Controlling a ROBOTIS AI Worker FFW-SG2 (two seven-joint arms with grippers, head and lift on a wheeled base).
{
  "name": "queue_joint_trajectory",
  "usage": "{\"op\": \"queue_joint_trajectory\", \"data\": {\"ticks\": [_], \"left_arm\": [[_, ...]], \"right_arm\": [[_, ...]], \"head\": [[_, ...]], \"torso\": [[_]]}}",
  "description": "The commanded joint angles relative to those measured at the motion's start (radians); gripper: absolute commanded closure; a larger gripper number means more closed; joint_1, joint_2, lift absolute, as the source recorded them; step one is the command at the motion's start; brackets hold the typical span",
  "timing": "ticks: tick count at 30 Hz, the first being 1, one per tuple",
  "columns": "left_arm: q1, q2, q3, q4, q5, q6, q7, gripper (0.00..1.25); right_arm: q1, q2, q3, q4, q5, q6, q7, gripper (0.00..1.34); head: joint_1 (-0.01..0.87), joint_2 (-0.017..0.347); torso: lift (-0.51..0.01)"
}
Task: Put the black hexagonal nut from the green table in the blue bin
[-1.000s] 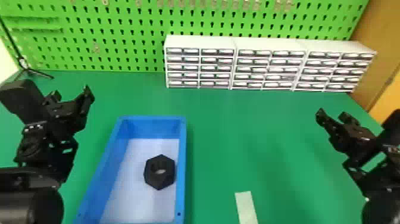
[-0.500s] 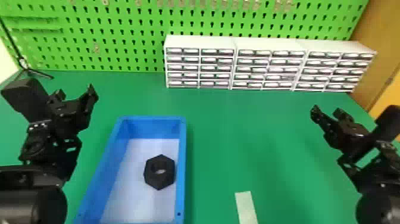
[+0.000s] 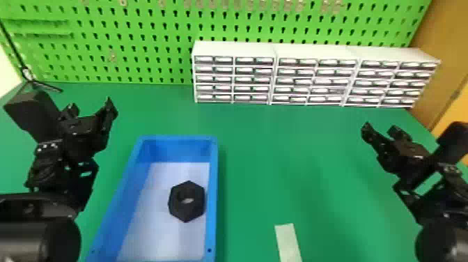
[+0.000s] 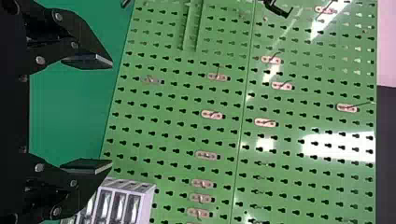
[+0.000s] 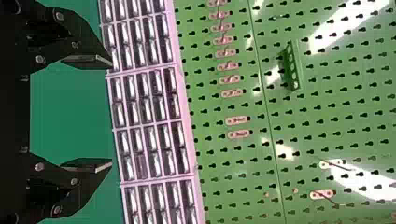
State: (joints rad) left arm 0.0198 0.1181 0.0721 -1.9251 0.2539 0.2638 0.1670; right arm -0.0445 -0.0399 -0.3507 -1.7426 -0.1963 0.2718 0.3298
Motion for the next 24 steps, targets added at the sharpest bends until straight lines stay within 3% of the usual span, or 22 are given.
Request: {"op": "queue_joint_trajectory", "data": {"ticks": [1, 24], "left_arm": [[0.002, 0.0, 0.0, 0.0, 0.001, 0.0, 0.0, 0.49], [0.003, 0.0, -0.003, 0.001, 0.002, 0.0, 0.0, 0.49]], "right_arm": [[0.0, -0.002, 0.001, 0.0, 0.0, 0.001, 0.0, 0.51], [0.002, -0.009, 0.015, 0.0, -0.011, 0.0, 0.0, 0.51]], "head": [[0.692, 0.008], [0.692, 0.008]], "torso": [[-0.097], [-0.097]]}}
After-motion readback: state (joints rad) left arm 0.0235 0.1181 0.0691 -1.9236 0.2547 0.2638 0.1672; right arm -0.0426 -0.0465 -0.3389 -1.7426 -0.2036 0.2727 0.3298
